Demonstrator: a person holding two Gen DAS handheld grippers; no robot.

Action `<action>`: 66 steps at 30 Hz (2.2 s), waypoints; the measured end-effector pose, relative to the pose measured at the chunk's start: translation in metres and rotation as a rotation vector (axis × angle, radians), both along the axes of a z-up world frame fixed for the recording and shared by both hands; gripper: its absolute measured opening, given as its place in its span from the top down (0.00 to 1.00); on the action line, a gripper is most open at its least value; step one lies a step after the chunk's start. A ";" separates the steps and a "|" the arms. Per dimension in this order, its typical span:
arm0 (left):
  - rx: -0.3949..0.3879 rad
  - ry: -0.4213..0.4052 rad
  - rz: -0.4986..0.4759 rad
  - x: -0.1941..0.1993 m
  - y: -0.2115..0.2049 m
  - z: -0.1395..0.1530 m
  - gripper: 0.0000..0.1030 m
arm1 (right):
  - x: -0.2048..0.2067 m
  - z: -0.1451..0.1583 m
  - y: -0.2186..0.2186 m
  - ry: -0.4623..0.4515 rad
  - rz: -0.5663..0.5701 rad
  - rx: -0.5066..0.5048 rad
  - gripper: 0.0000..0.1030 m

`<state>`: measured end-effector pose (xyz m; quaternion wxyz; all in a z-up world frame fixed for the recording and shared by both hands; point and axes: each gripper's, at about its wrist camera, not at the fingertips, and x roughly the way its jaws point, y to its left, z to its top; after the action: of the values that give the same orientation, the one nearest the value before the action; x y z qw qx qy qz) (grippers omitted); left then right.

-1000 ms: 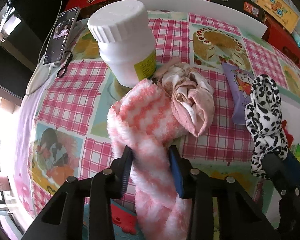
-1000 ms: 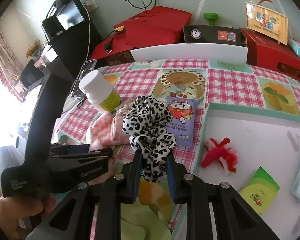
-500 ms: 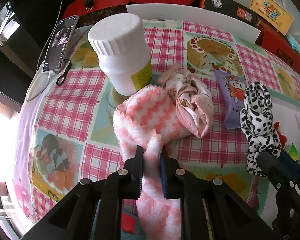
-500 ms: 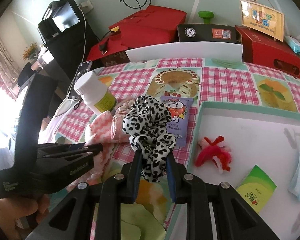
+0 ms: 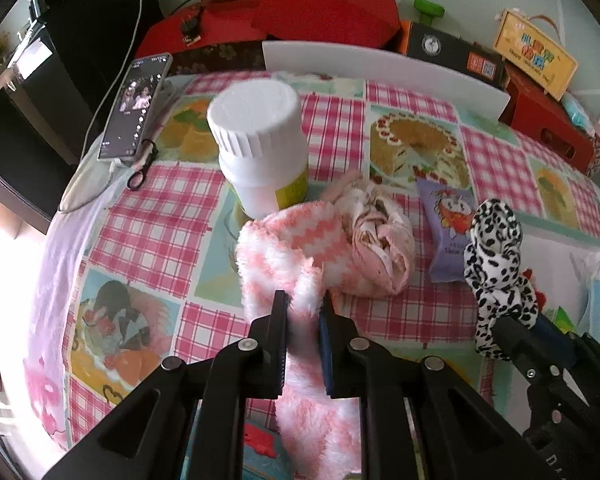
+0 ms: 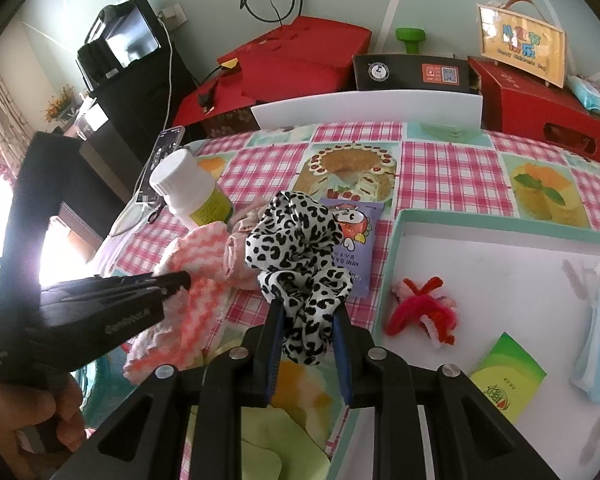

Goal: Organize soft objects
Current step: 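Close the left tool on the pink fuzzy sock and lift it, then carry the scrunchie with the right tool while the left tool carries the sock over the tray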

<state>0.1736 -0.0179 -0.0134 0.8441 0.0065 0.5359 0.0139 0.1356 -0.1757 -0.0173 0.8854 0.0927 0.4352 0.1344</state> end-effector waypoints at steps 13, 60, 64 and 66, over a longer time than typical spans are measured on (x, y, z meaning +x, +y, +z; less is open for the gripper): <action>-0.053 -0.129 0.040 -0.006 0.011 0.028 0.88 | -0.005 0.004 0.000 -0.020 -0.007 -0.001 0.76; -0.237 -0.312 -0.234 -0.033 -0.077 0.076 0.88 | -0.049 0.061 -0.144 -0.135 -0.428 -0.051 0.76; -0.208 -0.166 -0.183 -0.017 -0.072 0.041 0.85 | -0.047 0.055 -0.151 -0.105 -0.442 -0.048 0.76; -0.180 -0.125 -0.153 -0.014 -0.067 0.029 0.68 | -0.045 0.051 -0.150 -0.091 -0.441 -0.051 0.76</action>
<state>0.1598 -0.0854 0.0156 0.8717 -0.0291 0.4792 -0.0984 0.0910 -0.3261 0.0336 0.9141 0.1570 0.3673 -0.0694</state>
